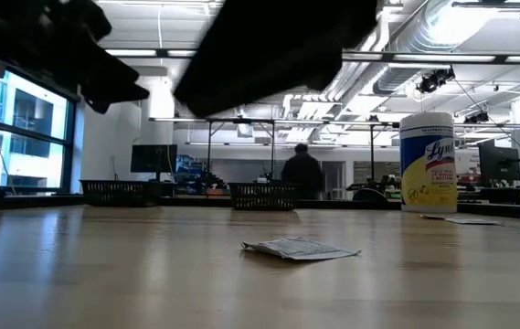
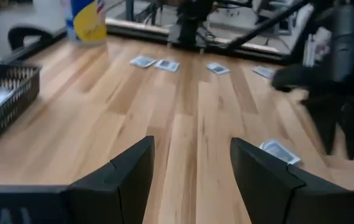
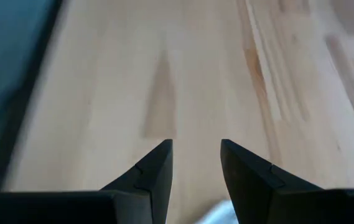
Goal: Pick & Place First Aid Supplies
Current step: Put the gray towelette pack into the left black bin
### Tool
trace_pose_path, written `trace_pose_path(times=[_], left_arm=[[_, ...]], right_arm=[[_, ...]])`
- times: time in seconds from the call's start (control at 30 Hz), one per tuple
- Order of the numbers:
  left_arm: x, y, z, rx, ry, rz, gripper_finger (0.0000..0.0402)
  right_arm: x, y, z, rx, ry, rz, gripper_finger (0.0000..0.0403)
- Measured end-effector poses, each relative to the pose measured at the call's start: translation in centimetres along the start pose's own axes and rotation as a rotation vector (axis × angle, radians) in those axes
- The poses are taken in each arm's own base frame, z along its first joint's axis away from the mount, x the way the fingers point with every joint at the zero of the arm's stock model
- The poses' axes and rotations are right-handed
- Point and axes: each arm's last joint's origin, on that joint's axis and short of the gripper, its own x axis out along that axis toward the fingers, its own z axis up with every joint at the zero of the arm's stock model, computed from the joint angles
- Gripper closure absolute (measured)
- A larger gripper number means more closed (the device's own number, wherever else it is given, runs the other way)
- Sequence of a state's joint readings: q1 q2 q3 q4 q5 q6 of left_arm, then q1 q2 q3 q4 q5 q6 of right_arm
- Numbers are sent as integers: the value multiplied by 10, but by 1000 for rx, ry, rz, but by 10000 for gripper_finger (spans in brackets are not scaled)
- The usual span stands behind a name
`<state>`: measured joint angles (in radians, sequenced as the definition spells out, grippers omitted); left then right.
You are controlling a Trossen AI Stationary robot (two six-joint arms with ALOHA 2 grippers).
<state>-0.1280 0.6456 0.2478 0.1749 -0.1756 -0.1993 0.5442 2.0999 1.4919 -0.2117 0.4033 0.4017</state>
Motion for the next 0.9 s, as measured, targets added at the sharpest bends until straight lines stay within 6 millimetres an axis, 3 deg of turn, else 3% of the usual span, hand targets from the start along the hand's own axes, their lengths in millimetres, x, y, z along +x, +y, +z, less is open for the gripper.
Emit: trace_pose_path(times=[0.27, 0.47, 0.67, 0.9], left_arm=[[-3, -9, 1, 75, -27, 3, 195], [-3, -8, 1, 75, -32, 43, 195], [-3, -8, 1, 75, -32, 46, 195], [-3, -8, 1, 73, -33, 45, 195]], right_arm=[[12, -18, -19, 49, 194, -64, 274], [10, -11, -20, 112, 200, -11, 274], [10, 5, -35, 80, 241, -1, 274], [1, -7, -46, 133, 421, -88, 274]])
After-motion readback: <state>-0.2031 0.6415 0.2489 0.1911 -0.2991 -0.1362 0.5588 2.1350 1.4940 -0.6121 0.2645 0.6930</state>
